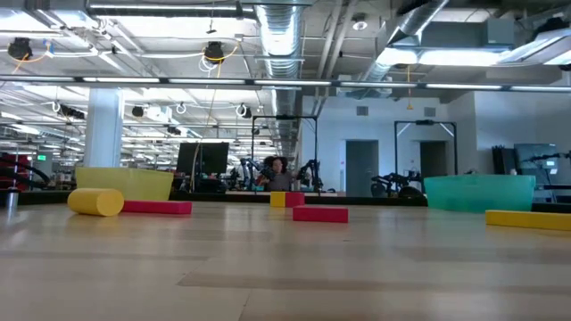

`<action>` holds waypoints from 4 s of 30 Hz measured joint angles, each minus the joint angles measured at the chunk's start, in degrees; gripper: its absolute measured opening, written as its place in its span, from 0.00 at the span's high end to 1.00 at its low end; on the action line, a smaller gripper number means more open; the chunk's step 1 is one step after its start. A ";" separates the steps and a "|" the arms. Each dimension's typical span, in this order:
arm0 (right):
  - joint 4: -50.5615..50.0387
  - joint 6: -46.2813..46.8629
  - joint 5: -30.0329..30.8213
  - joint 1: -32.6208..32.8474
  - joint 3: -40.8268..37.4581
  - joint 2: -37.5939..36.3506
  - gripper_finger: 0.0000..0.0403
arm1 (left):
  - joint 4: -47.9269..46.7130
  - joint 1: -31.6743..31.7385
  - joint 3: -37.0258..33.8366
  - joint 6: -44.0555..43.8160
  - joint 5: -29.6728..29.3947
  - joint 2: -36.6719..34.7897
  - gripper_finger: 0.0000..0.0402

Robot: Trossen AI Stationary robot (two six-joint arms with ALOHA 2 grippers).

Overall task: Sort & place blocks by color
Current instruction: Put the blue triangle wooden block into the green bin, then put the yellow rectangle wooden block into the yellow bin

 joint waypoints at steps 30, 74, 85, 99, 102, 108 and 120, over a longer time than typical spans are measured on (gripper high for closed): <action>73.18 -22.85 -36.87 -31.39 -39.53 -17.21 0.40 | 12.51 23.25 0.09 5.27 28.27 1.51 0.71; 0.79 -20.35 -12.48 -63.97 -39.57 -25.17 0.58 | -1.99 52.76 -8.19 -4.56 41.01 0.67 0.45; 1.91 -14.15 -10.65 -55.78 -37.90 -25.72 0.40 | 6.69 52.93 -23.70 -3.79 47.77 -11.12 0.45; 23.45 -45.54 -14.75 -37.33 -32.29 -25.80 0.51 | 8.72 36.46 -27.91 -23.57 39.64 -27.71 0.45; 16.81 -39.29 -22.20 -30.08 -32.29 -24.54 0.53 | 12.92 29.75 -27.91 -28.61 40.10 -27.36 0.45; -4.17 -20.08 -12.43 -11.21 -33.19 -18.47 0.58 | 15.24 13.76 -27.87 -36.06 18.60 -26.42 0.45; 1.83 -4.45 -14.27 4.95 -40.02 -7.67 0.37 | 14.97 3.34 -27.91 -44.73 1.74 -23.49 0.45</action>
